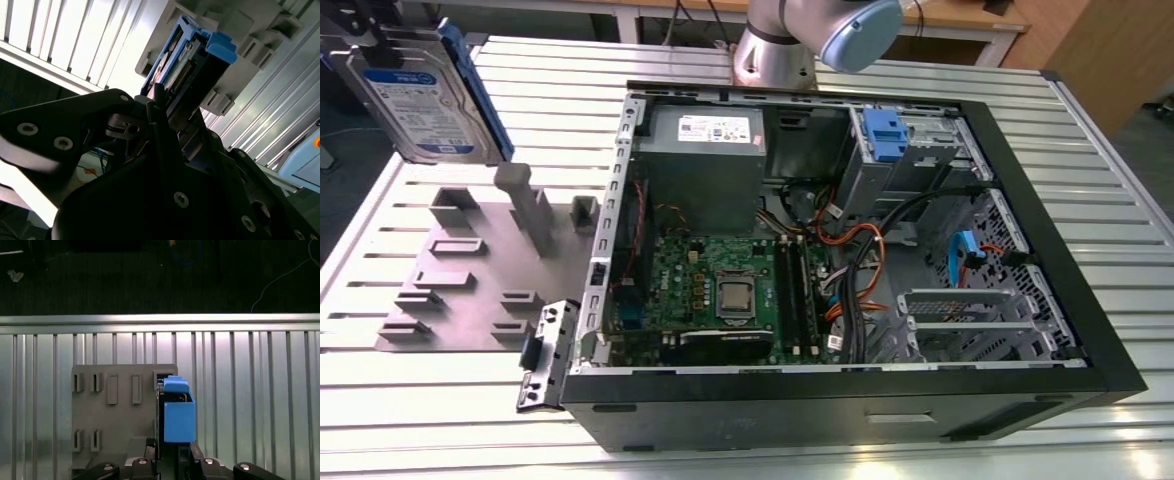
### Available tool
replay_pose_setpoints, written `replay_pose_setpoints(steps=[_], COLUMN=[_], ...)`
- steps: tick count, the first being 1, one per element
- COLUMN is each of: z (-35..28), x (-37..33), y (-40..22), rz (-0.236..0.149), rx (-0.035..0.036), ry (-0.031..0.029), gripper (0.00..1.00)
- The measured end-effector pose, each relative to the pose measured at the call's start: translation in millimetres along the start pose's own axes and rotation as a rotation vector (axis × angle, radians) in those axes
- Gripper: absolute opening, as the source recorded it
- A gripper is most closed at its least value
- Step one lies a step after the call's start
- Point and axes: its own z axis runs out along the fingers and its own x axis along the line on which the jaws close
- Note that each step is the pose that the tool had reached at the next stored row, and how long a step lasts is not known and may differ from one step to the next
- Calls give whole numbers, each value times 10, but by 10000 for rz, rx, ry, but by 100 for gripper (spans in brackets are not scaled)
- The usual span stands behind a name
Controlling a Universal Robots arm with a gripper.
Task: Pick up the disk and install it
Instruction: 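Pick up the disk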
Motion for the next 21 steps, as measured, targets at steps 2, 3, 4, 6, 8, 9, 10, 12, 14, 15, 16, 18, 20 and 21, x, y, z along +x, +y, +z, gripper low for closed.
replay_pose_setpoints(steps=[2,3,4,6,8,9,10,12,14,15,16,18,20,21], z=[-17,-32,-33,-34,-34,-34,-35,-38,-53,-65,-80,-122,-168,-186], x=[-1,-1,-1,-1,-1,-1,-1,-1,-2,-3,-3,-5,-6,-7], y=[0,0,0,0,0,0,0,1,1,1,1,2,3,4], rz=[0,0,0,0,0,1,0,0,1,1,0,0,0,0], rx=[-1,-1,-1,-2,-1,-1,-1,-3,-4,-3,-2,-2,-1,-1], ry=[1,1,1,1,1,1,1,2,3,2,2,1,1,1], gripper=[35,35,35,35,35,35,35,35,35,35,35,35,35,35])
